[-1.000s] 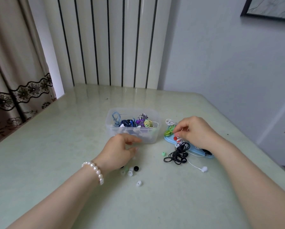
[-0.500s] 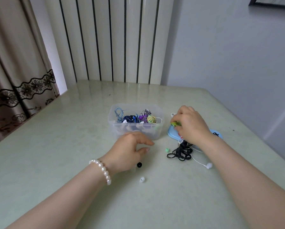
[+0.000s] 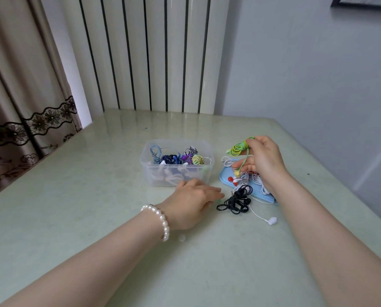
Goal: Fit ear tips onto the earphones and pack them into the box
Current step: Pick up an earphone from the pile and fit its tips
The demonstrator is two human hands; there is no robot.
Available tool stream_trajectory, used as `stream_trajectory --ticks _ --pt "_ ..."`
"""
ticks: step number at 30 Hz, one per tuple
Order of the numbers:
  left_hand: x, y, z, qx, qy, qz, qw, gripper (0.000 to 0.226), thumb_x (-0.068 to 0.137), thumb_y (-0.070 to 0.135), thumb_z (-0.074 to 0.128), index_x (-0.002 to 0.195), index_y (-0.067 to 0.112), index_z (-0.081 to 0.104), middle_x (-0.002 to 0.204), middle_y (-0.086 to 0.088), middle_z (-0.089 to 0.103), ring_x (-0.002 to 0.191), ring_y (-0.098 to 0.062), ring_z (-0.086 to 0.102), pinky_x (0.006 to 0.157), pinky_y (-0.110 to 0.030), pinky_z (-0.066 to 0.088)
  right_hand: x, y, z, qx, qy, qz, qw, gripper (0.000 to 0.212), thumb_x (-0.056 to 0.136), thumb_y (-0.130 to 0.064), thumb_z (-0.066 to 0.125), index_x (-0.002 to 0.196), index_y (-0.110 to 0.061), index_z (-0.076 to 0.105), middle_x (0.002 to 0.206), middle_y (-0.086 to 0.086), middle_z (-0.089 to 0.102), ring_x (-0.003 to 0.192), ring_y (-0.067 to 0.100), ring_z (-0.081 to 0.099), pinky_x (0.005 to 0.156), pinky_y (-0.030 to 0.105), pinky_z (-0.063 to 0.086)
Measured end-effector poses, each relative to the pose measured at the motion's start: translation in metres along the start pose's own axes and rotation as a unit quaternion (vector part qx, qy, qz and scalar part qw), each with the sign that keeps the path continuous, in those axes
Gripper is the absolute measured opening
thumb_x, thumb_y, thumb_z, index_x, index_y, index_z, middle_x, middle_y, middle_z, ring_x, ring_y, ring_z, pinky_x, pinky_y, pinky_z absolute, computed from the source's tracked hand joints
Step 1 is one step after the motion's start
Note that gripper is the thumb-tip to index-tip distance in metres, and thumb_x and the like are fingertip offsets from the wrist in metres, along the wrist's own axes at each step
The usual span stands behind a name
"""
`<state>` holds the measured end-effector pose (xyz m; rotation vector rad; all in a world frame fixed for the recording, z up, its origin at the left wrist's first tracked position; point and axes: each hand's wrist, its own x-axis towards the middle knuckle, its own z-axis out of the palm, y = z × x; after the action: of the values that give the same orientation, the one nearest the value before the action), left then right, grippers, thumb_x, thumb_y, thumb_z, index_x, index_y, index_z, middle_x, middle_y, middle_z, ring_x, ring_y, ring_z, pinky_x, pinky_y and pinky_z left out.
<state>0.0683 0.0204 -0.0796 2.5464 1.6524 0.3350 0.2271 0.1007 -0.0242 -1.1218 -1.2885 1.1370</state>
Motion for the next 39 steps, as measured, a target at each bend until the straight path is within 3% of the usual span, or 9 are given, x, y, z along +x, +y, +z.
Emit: stream_trajectory --ticks 8,12,14,17,19,22,25,29,39 --pt "0.014 0.0 0.01 -0.051 0.073 0.042 0.995 0.026 0.082 0.001 0.051 0.095 0.01 0.071 0.098 -0.007 0.069 0.095 -0.026 0.059 0.085 -0.035 0.045 -0.008 -0.005 0.005 0.099 -0.076 0.057 0.991 0.013 0.096 -0.011 0.037 0.083 -0.011 0.038 0.065 0.017 0.059 0.04 0.025 0.058 0.038 0.022 0.043" --pt "0.011 0.003 0.003 -0.182 0.143 -0.079 0.97 0.017 0.085 0.004 0.057 0.091 0.01 0.071 0.087 -0.003 0.067 0.075 -0.009 0.06 0.075 -0.022 0.046 -0.012 -0.002 0.01 0.136 -0.11 0.092 0.98 0.008 0.093 -0.013 0.037 0.091 -0.006 0.041 0.06 0.017 0.058 0.039 0.023 0.053 0.039 0.024 0.038" --pt "0.004 0.005 -0.008 -0.423 0.17 -0.185 0.871 0.013 0.087 0.001 0.056 0.085 0.009 0.066 0.072 -0.002 0.063 0.058 -0.002 0.06 0.062 -0.018 0.048 -0.015 -0.002 0.013 0.176 -0.129 0.121 0.968 0.015 0.091 -0.014 0.036 0.082 -0.006 0.044 0.056 0.014 0.055 0.038 0.02 0.048 0.039 0.021 0.034" --pt "-0.012 0.004 -0.023 -0.707 0.134 -0.258 0.645 0.019 0.088 -0.007 0.048 0.086 0.002 0.064 0.067 -0.008 0.062 0.054 -0.008 0.061 0.056 -0.017 0.051 -0.022 -0.005 0.019 0.243 -0.17 0.155 0.943 0.017 0.089 -0.017 0.032 0.078 -0.012 0.044 0.059 0.011 0.05 0.038 0.017 0.043 0.039 0.016 0.03" --pt "-0.023 0.005 -0.03 -0.766 0.09 -0.269 0.577 0.017 0.087 -0.006 0.048 0.09 -0.001 0.065 0.073 -0.01 0.065 0.059 -0.011 0.063 0.059 -0.019 0.053 -0.026 -0.006 0.024 0.259 -0.197 0.162 0.932 0.019 0.089 -0.019 0.031 0.078 -0.013 0.045 0.057 0.009 0.053 0.037 0.017 0.043 0.039 0.016 0.03" --pt "-0.03 0.01 -0.032 -0.809 0.055 -0.264 0.523 0.014 0.081 0.011 0.059 0.089 0.003 0.067 0.08 -0.008 0.067 0.063 -0.012 0.064 0.064 -0.021 0.054 -0.032 -0.006 0.03 0.254 -0.231 0.152 0.927 0.02 0.089 -0.019 0.029 0.076 -0.013 0.043 0.056 0.009 0.055 0.039 0.018 0.043 0.041 0.017 0.031" --pt "-0.033 0.012 -0.031 -0.822 0.057 -0.247 0.511 0.018 0.069 0.016 0.064 0.082 0.004 0.068 0.076 -0.006 0.068 0.062 -0.011 0.065 0.061 -0.02 0.054 -0.037 -0.003 0.036 0.237 -0.257 0.125 0.929 0.02 0.089 -0.018 0.028 0.076 -0.013 0.041 0.06 0.013 0.056 0.044 0.021 0.046 0.045 0.023 0.033" --pt "-0.035 0.012 -0.026 -0.822 0.102 -0.246 0.503 0.009 0.078 0.001 0.058 0.079 -0.002 0.066 0.069 -0.008 0.067 0.058 -0.009 0.064 0.057 -0.017 0.053 -0.043 -0.003 0.042 0.246 -0.28 0.107 0.922 0.008 0.078 -0.018 0.037 0.075 -0.012 0.041 0.064 0.014 0.055 0.048 0.022 0.048 0.047 0.025 0.035" --pt "-0.041 0.007 -0.023 -0.775 0.124 -0.25 0.567 0.006 0.078 0.001 0.059 0.076 0.001 0.065 0.065 -0.007 0.066 0.057 -0.009 0.063 0.053 -0.015 0.05 -0.046 0.002 0.042 0.152 -0.29 0.084 0.941 0.014 0.065 -0.012 0.059 0.063 -0.014 0.045 0.055 0.006 0.051 0.048 0.015 0.045 0.045 0.022 0.034"
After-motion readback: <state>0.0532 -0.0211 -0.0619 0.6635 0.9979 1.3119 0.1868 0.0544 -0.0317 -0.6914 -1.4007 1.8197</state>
